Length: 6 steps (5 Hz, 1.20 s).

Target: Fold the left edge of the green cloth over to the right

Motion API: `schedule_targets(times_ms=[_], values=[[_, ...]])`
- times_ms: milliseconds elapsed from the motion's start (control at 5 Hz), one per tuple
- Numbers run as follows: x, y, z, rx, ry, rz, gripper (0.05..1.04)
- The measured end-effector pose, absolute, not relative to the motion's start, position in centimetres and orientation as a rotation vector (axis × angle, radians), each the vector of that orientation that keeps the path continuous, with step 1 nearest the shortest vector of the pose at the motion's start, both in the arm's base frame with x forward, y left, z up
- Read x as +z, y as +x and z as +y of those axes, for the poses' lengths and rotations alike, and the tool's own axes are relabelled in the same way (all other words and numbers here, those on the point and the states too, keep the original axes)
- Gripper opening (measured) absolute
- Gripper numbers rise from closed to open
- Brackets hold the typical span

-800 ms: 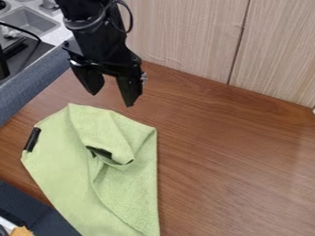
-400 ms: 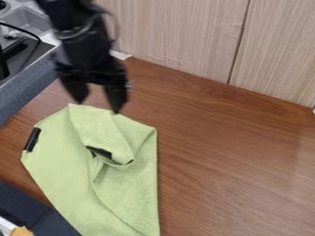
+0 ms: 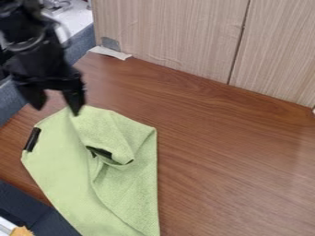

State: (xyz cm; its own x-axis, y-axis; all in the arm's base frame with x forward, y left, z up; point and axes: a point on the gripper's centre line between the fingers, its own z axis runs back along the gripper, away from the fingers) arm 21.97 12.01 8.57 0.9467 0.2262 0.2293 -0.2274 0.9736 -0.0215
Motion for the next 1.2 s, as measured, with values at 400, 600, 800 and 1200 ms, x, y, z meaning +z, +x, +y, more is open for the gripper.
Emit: schedule_targets(times_ms=[400, 600, 800, 1200], values=[[2.9, 20.4, 16.5, 0.353, 0.064, -0.13, 1.001], [0.9, 19.8, 17.3, 0.401, 0.064, -0.099, 1.001], [-0.3, 19.4, 17.7, 0.424, 0.059, -0.08, 0.946], [-1.4, 19.2, 18.0, 0.444, 0.086, -0.057, 0.361]])
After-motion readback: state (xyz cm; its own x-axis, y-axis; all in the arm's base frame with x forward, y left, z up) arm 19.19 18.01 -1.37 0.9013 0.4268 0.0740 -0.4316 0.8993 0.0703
